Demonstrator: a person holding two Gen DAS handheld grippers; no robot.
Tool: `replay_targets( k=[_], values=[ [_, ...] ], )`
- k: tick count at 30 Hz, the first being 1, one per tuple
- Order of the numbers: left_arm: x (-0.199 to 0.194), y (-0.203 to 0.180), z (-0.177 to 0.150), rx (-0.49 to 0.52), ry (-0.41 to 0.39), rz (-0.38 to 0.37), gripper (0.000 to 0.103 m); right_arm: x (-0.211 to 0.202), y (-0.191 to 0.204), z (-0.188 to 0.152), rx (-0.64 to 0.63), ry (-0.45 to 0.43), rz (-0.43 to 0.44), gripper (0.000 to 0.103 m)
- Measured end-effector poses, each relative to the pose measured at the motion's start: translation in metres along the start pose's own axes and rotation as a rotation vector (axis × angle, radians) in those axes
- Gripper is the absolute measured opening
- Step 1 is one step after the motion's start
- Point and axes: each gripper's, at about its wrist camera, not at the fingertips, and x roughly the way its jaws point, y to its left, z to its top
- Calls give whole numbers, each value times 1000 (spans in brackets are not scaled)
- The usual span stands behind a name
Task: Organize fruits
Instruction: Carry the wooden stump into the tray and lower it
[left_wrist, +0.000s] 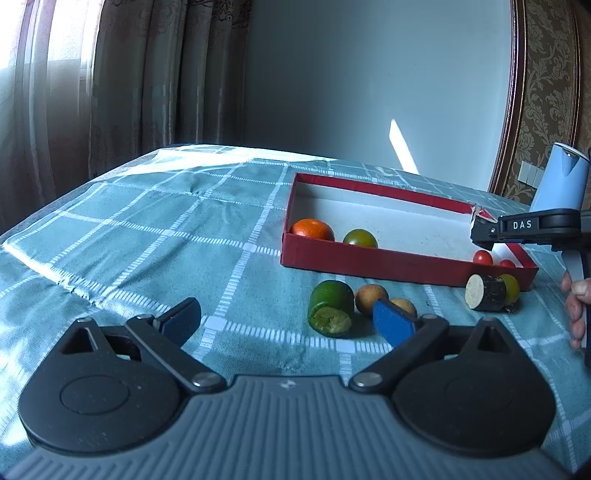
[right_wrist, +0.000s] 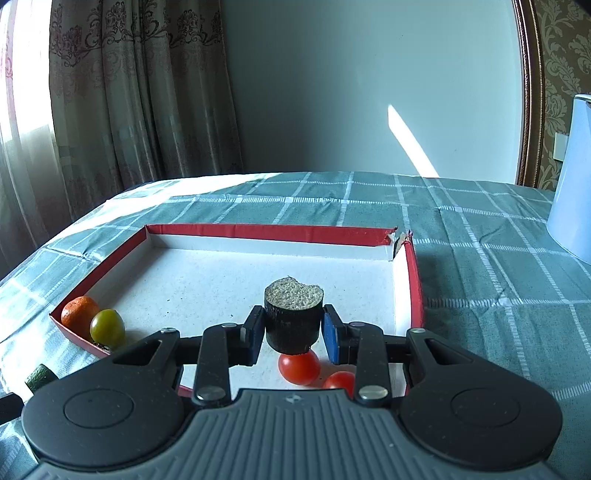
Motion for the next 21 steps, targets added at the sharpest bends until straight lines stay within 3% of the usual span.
replay_targets(
  k=[14,21],
  values=[
    [1,-5,0,30,8,-16,99,19,-4,-8,4,47,-6,33],
    [9,-5,3,31,41,-9,99,-24,-19,-16,33,-57,-11,33]
  ],
)
